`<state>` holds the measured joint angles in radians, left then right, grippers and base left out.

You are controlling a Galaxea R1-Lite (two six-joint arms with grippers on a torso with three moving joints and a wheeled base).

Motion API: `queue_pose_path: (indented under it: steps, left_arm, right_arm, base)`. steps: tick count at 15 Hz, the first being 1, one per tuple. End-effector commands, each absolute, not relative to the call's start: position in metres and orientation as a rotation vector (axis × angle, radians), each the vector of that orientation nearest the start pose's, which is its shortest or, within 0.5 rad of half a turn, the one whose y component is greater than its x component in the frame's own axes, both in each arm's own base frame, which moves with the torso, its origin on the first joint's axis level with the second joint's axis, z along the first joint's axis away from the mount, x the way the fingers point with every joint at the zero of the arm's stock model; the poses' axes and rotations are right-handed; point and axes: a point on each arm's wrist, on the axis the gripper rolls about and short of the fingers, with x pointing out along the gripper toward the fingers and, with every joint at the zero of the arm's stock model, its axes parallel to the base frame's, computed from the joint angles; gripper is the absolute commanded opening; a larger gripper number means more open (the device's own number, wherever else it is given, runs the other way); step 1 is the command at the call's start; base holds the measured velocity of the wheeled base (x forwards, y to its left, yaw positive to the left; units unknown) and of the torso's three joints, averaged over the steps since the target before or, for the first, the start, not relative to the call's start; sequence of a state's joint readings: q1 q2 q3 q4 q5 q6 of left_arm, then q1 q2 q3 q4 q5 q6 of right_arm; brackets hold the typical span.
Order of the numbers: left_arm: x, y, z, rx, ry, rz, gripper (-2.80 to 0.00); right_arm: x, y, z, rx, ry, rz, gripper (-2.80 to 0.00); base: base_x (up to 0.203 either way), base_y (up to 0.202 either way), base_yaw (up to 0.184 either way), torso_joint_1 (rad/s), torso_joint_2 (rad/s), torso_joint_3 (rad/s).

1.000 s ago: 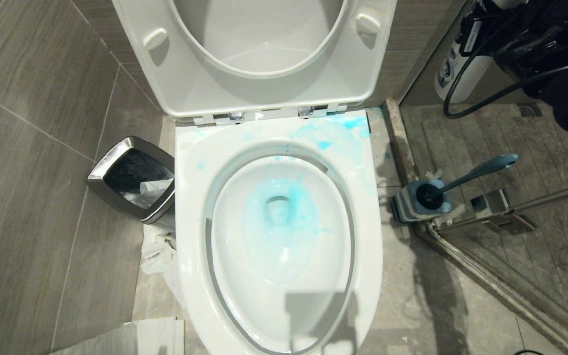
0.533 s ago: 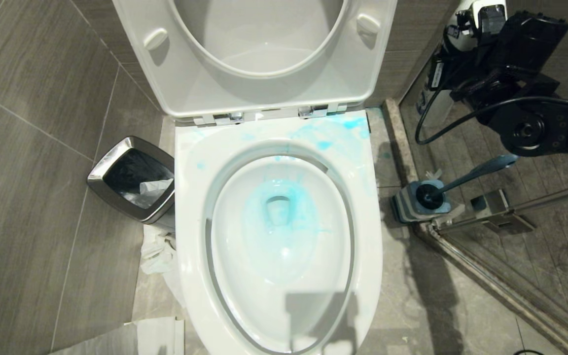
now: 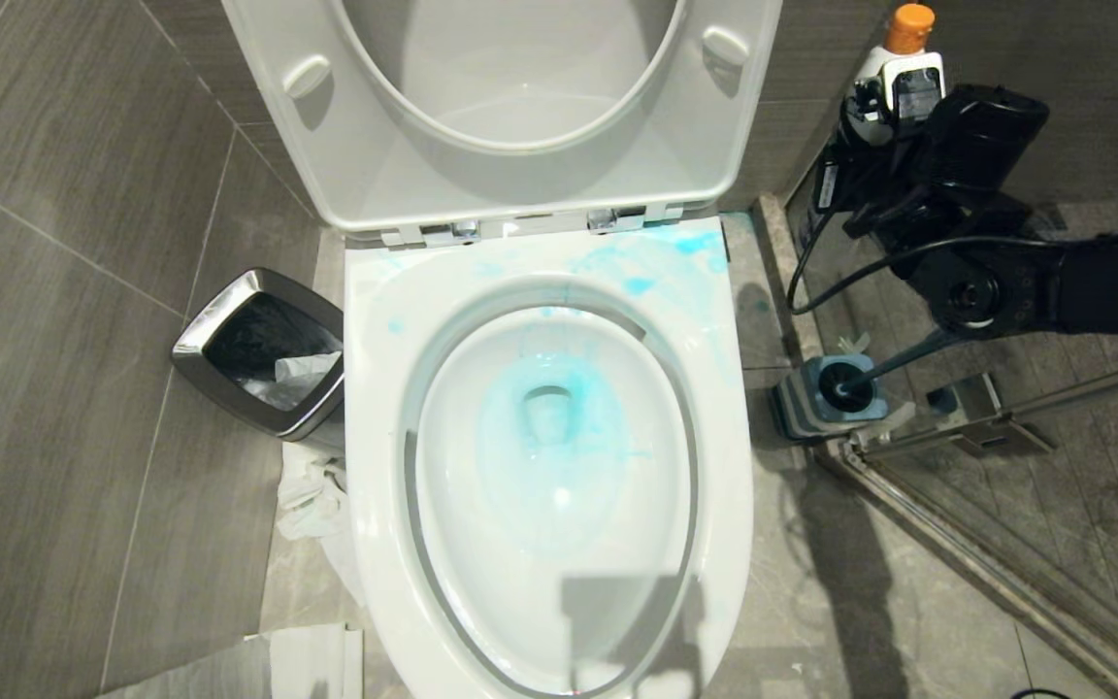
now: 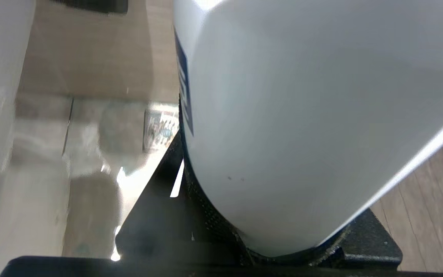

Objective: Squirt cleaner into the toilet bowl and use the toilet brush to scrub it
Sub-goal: Place the cleaning agent on the floor

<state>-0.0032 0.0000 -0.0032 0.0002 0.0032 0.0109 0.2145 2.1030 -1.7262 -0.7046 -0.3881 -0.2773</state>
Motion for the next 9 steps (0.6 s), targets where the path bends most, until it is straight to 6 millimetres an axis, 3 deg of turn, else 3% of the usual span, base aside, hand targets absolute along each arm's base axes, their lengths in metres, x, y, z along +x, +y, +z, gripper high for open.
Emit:
queue_pose_path:
  steps: [1,6,9]
  left_arm:
    - [-0.023,0.000,0.076,0.008,-0.002,0.000,-2.80]
    - [-0.023,0.000,0.076,0.011,0.006,-0.001,-2.80]
    - [-0.023,0.000,0.076,0.011,0.006,0.000,-2.80]
  right_arm:
    - [0.447,0.089,0.274,-0.191,-0.312,-0.224,-2.80]
    - [0.458,0.109,0.247,-0.191,-0.302,-0.187,-2.80]
    - [0.462,0.111,0.238,-0.191,-0.284,-0.181,-2.80]
  base:
    - [0.000,0.000,0.000,0.000,0.00,0.000]
    - [0.000,0.000,0.000,0.000,0.00,0.000]
    - [0.000,0.000,0.000,-0.001,0.00,-0.057]
